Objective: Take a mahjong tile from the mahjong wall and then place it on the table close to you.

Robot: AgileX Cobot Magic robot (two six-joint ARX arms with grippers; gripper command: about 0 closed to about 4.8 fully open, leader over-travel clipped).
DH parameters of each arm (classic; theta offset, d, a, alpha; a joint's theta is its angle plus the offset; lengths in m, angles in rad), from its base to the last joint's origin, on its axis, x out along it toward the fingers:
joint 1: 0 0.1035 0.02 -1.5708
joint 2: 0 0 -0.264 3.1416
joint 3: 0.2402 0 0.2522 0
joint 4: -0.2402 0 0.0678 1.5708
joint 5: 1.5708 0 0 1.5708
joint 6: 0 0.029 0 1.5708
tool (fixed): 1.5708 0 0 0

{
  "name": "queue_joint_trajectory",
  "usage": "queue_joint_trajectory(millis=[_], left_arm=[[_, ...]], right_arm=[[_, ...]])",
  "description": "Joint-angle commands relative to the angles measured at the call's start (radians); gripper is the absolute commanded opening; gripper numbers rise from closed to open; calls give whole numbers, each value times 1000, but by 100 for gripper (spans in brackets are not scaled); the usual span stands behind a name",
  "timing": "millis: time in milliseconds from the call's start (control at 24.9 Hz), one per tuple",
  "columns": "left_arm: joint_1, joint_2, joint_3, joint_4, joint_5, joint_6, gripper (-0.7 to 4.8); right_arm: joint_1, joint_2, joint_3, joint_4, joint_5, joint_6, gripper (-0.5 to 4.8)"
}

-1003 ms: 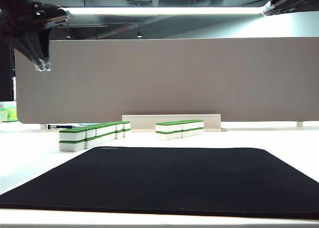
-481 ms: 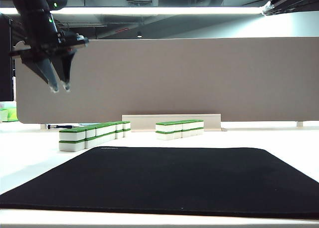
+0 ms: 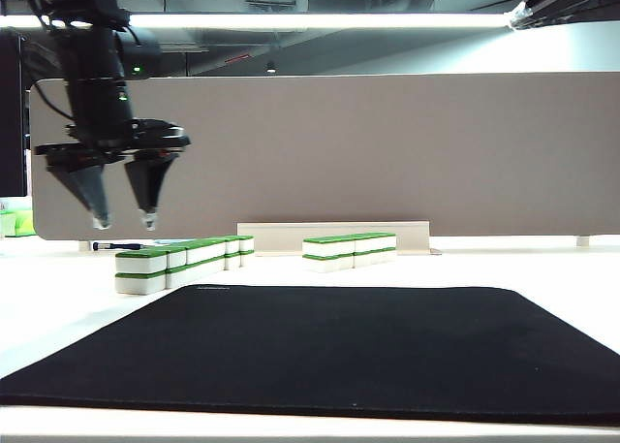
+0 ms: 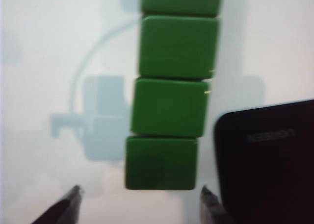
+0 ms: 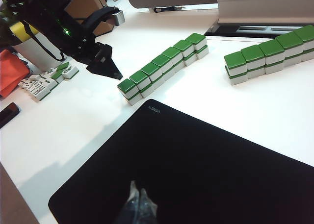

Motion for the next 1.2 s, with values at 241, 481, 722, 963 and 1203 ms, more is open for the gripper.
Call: queue_joint_trajectory(millis=[241,481,722,963,1203], left_arm=[[-37,24,3,1,-30,54,442],[-37,47,2,-9,-69,42,462],[-37,75,3,13,-67,42,462],[-37,117,2,39,-66,42,452],[-37,130,2,55,-63,42,425]], right_arm=[[1,-2,5,18,-3,2,-1],[1,-2,5,18,-2,2,-1],[1,-2,5,18,1,2,-1],[1,-2,5,17,1,2,-1],[1,-2,5,14,1,2,-1]])
